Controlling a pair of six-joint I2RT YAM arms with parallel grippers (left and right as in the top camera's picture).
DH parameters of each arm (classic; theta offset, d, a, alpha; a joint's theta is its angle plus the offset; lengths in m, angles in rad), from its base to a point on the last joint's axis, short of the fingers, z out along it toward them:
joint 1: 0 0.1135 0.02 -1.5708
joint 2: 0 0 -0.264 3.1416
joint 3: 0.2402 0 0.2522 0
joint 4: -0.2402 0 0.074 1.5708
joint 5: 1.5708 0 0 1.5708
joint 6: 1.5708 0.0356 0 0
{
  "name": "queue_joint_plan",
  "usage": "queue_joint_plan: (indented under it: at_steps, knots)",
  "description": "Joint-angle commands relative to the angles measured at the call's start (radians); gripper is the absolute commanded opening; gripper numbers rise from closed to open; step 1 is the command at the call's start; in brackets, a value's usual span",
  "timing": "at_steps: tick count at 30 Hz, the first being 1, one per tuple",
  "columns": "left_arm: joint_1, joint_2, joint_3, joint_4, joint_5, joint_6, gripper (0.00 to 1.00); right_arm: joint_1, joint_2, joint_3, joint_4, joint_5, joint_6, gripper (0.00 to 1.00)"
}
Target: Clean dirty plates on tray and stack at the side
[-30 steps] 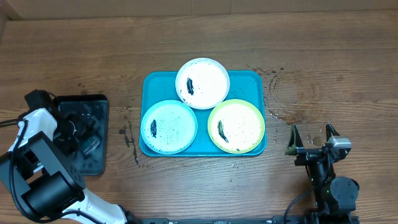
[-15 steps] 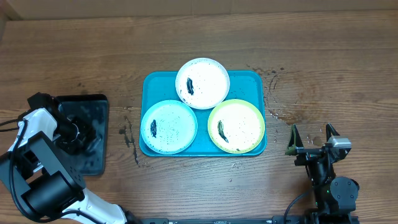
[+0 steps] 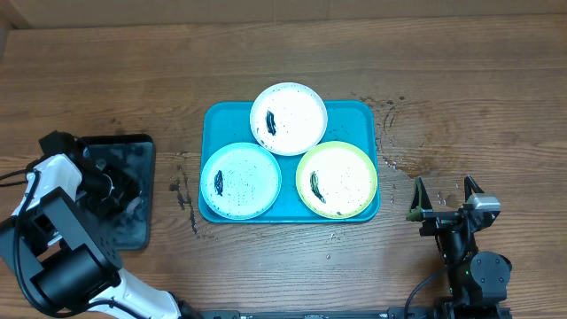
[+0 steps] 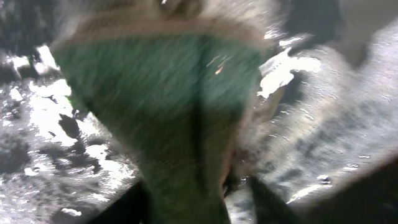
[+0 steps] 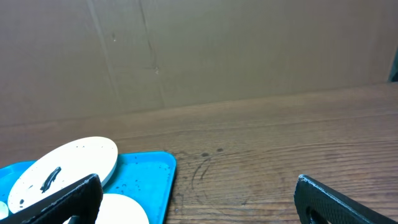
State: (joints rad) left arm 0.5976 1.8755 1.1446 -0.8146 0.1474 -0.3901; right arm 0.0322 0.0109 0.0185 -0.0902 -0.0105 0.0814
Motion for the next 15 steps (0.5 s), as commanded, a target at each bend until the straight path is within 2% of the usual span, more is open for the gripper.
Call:
queue_joint_plan:
  at_steps: [1,9,10,13,15]
  knots:
    - [0.004,0.018,-0.011,0.04,-0.001,0.001,1.0,-0.006,-0.008,-0.01,0.006,0.01,-0.004,1.0]
    - [0.004,0.018,-0.01,0.087,-0.001,0.001,0.99,-0.006,-0.008,-0.01,0.006,0.01,-0.004,1.0]
    - [0.004,0.018,-0.01,0.087,-0.001,0.001,0.91,-0.006,-0.008,-0.01,0.006,0.01,-0.004,1.0]
    - [0.004,0.018,-0.01,0.086,0.0,0.001,0.38,-0.006,-0.008,-0.01,0.006,0.01,-0.004,1.0]
    - [0.004,0.018,-0.008,0.082,0.0,0.001,0.16,-0.006,-0.008,-0.01,0.006,0.01,-0.004,1.0]
